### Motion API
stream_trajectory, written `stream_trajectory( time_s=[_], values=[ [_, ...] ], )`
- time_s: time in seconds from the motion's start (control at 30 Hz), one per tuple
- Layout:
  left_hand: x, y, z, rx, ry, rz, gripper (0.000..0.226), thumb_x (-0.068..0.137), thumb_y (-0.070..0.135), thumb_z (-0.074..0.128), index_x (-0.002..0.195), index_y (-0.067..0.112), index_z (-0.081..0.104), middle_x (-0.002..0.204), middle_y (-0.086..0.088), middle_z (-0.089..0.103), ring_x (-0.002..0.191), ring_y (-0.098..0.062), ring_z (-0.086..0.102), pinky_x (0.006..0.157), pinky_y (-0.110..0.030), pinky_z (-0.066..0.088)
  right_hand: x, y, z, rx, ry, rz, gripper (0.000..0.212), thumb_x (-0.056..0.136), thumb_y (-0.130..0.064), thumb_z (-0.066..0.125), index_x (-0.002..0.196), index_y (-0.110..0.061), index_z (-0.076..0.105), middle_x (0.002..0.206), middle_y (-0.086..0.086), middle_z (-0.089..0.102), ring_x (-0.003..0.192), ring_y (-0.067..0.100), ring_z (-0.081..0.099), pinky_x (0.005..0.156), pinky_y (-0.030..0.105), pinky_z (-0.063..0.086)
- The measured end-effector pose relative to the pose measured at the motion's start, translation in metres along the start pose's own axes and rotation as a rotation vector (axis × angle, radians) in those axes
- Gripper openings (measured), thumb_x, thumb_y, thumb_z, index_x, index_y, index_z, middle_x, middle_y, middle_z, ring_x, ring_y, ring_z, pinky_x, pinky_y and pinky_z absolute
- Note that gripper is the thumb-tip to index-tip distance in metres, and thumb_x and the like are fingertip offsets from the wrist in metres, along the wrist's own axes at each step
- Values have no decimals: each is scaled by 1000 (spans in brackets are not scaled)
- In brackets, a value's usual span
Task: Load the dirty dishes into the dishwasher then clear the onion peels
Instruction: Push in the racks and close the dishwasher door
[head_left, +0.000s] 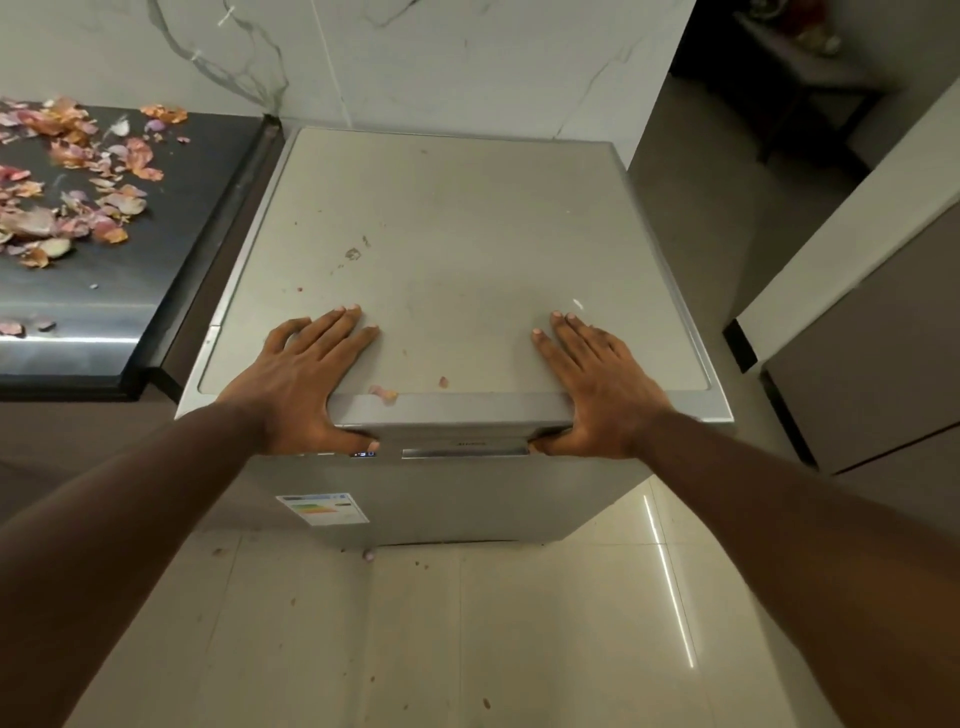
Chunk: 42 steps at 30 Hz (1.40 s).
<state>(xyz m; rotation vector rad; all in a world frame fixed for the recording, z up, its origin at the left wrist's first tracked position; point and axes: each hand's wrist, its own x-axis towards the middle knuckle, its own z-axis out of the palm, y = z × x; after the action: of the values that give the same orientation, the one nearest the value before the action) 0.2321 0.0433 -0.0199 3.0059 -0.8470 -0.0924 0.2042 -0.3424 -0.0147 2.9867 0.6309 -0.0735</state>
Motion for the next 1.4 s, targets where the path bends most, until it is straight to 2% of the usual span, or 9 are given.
stream_trajectory(
  time_s=[0.5, 0.97, 1.4],
  values=[
    [1, -2, 2, -27, 22, 7, 139, 62, 106, 43, 166, 26, -5, 173, 0, -10, 159, -15, -12, 129, -46, -2, 1, 4, 4, 30, 8, -20, 134, 69, -94, 52, 165, -23, -10, 173, 7, -13, 160, 23, -11, 130, 42, 2],
    [1, -3, 5, 11, 21, -1, 139, 63, 107, 35, 164, 27, -15, 172, 1, -20, 157, -14, -21, 129, -46, -5, 3, 8, 9, 54, 0, -28, 134, 69, -96, 49, 163, -26, -18, 171, 3, -22, 158, 22, -19, 129, 42, -2],
    [1, 4, 0, -5, -46, -40, 139, 64, 103, 40, 163, 26, -19, 169, 2, -29, 156, -16, -27, 129, -46, -7, 1, 5, 1, 62, 1, -30, 133, 69, -94, 47, 164, -23, -14, 172, 8, -18, 159, 24, -17, 130, 43, 0]
  ],
)
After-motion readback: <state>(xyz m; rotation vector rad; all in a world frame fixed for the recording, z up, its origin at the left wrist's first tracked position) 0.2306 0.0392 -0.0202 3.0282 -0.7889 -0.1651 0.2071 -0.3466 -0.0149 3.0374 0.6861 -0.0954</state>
